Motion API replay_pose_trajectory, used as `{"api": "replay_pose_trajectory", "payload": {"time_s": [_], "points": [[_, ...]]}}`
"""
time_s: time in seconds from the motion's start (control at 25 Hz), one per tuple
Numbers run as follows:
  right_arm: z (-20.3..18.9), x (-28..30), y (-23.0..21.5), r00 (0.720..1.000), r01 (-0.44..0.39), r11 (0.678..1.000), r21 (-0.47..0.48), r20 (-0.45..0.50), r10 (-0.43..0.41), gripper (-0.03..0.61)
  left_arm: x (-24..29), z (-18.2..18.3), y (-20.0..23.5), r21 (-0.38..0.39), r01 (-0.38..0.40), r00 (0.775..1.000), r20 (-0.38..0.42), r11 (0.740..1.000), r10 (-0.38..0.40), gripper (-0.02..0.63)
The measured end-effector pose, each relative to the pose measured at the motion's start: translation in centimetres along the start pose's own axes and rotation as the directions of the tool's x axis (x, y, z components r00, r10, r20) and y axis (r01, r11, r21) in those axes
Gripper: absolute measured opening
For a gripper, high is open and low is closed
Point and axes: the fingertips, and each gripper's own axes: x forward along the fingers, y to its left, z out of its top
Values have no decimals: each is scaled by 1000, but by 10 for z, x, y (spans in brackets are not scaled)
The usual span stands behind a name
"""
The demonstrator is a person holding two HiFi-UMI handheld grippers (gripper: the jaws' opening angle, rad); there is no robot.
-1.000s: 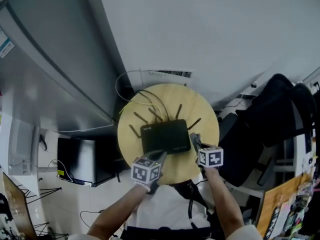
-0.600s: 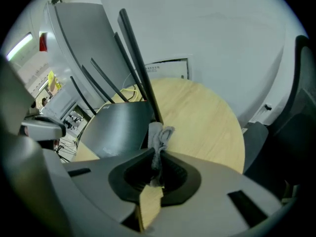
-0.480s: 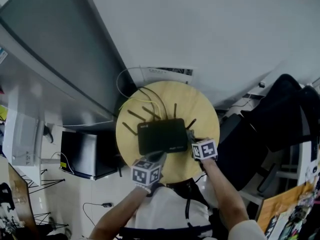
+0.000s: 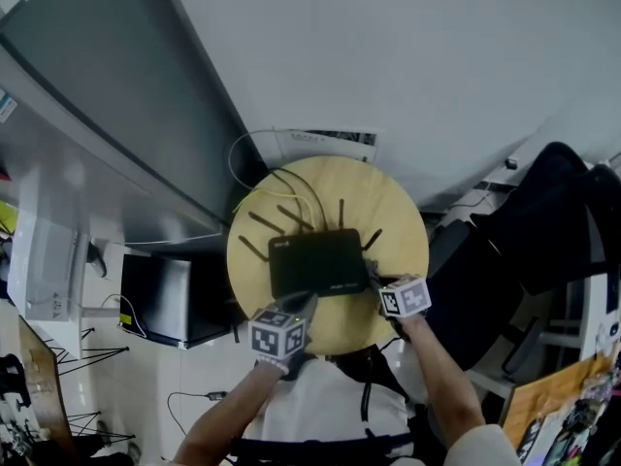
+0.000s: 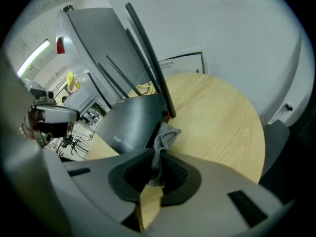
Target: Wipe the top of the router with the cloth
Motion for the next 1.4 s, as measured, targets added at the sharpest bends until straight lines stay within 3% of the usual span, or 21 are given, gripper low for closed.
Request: {"api": "replay_pose_trajectory", "payload": {"time_s": [0.76, 1.4], "points": [[-33, 2, 67, 996, 69, 987, 147, 42, -76, 37, -40, -6, 50, 67, 94, 995, -48, 993, -91, -2], [-19, 71, 179, 999, -28, 987, 161, 44, 21, 37, -86, -24, 99, 78, 97, 994, -65, 992, -92, -3]]}}
